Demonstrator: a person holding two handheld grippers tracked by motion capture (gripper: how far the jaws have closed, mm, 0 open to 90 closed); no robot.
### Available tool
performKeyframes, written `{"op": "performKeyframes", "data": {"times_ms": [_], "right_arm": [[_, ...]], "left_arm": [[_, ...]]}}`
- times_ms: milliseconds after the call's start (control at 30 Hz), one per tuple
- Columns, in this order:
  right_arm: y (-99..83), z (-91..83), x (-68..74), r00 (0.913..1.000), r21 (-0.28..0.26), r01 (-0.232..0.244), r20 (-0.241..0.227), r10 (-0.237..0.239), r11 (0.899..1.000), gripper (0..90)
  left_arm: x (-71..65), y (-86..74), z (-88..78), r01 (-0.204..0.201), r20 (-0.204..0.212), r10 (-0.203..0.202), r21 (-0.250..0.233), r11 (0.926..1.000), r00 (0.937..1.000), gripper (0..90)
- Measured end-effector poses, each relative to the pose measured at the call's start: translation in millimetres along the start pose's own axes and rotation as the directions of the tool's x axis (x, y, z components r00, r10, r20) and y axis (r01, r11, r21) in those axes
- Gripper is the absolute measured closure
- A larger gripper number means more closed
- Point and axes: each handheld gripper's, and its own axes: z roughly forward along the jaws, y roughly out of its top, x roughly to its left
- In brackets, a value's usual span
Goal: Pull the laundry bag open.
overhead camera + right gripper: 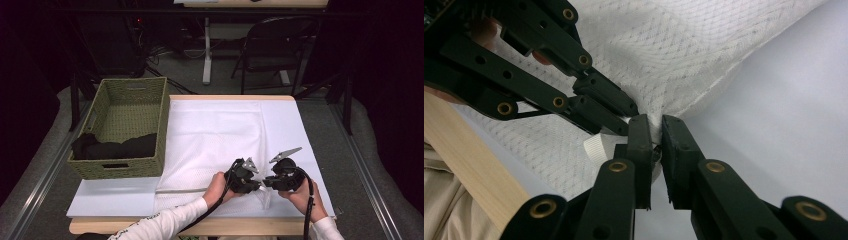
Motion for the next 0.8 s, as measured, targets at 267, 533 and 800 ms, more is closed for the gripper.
{"op": "performKeyframes", "data": {"times_ms": [267,533,800], "right_arm": [[-1.0,6.3,-1.5,1.0000,-0.003,0.001,-0.003,-0.001,1.000,81.3],[1.9,1.0,3.8,0.9997,-0.018,0.019,0.015,-0.019,1.000,84.0],[2.9,0.7,5.6,0.9992,-0.017,0.029,0.028,-0.029,0.999,84.3]], "left_arm": [[0.5,-3.3,-1.1,0.012,0.001,-0.012,-0.016,0.9998,0.9999,85.8],[0.6,-5.8,-4.3,0.067,0.007,-0.067,-0.075,0.9949,0.9978,85.3],[-0.2,-6.4,-4.8,0.078,0.003,-0.078,-0.069,0.9946,0.9970,86.0]]}}
